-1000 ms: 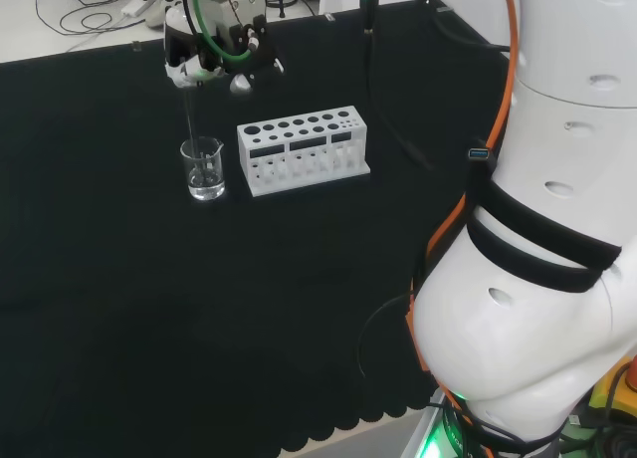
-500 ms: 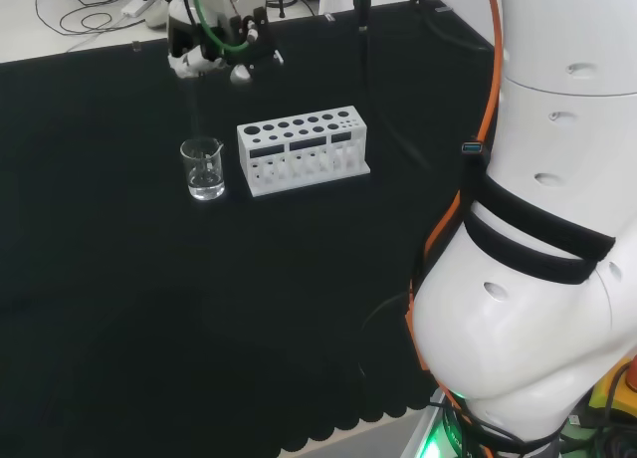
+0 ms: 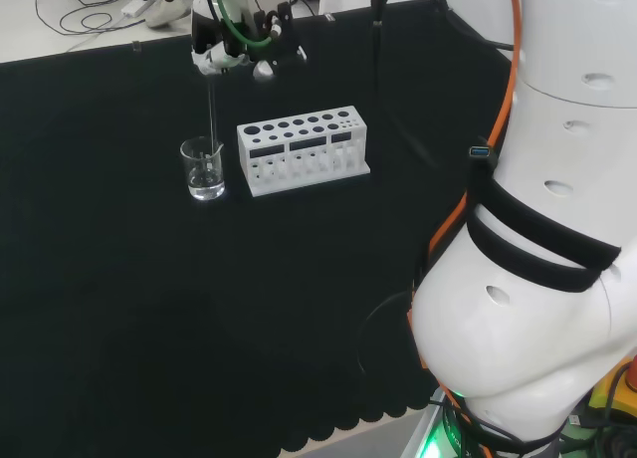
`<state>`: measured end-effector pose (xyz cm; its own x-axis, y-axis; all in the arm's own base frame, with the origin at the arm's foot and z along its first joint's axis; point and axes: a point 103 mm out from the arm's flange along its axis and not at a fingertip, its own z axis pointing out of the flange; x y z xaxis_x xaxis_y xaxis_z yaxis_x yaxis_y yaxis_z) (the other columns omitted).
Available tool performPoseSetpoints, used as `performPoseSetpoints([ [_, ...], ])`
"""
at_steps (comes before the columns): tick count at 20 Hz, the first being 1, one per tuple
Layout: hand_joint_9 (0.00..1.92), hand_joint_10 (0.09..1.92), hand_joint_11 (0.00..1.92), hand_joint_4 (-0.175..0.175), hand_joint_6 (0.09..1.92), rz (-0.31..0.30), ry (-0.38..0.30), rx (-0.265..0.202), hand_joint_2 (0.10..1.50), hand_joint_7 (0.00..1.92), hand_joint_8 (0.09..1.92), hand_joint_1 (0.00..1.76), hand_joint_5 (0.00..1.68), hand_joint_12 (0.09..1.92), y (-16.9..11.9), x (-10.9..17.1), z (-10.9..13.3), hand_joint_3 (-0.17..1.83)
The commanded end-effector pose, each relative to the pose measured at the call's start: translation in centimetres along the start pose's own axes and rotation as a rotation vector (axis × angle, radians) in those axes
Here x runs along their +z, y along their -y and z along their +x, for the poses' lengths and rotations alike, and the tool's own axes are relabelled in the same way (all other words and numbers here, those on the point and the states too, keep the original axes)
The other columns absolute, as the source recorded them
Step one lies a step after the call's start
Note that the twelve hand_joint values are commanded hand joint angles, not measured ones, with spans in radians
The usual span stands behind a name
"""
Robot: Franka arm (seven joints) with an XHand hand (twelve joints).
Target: Stir in the beaker to the left of the white test tube rack with the glass rod.
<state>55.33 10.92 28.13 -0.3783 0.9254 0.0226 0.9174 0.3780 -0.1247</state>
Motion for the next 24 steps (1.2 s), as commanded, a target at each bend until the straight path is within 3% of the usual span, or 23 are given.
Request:
performPoseSetpoints([
  [1,1.61,0.83,1.60,-0.175,0.22,0.004,-0.009,-0.017,1.10,1.24,0.89,1.31,1.28,0.75,1.0,0.0,2.2,-0.17],
  [5,1.61,0.83,1.60,-0.175,0.22,0.005,-0.013,-0.033,1.10,1.24,0.89,1.31,1.28,0.75,0.6,0.2,3.5,-0.17],
  [11,1.61,0.83,1.60,-0.175,0.22,0.019,-0.012,-0.046,1.10,1.24,0.89,1.31,1.28,0.75,-1.5,0.9,3.5,-0.17],
  [19,1.61,0.82,1.60,-0.175,0.22,0.020,-0.011,-0.033,1.10,1.24,0.89,1.31,1.28,0.75,-2.5,0.8,1.6,-0.17],
  [24,1.61,0.82,1.60,-0.175,0.22,0.011,-0.004,-0.009,1.10,1.24,0.89,1.31,1.28,0.75,-1.2,0.1,-0.6,-0.17],
])
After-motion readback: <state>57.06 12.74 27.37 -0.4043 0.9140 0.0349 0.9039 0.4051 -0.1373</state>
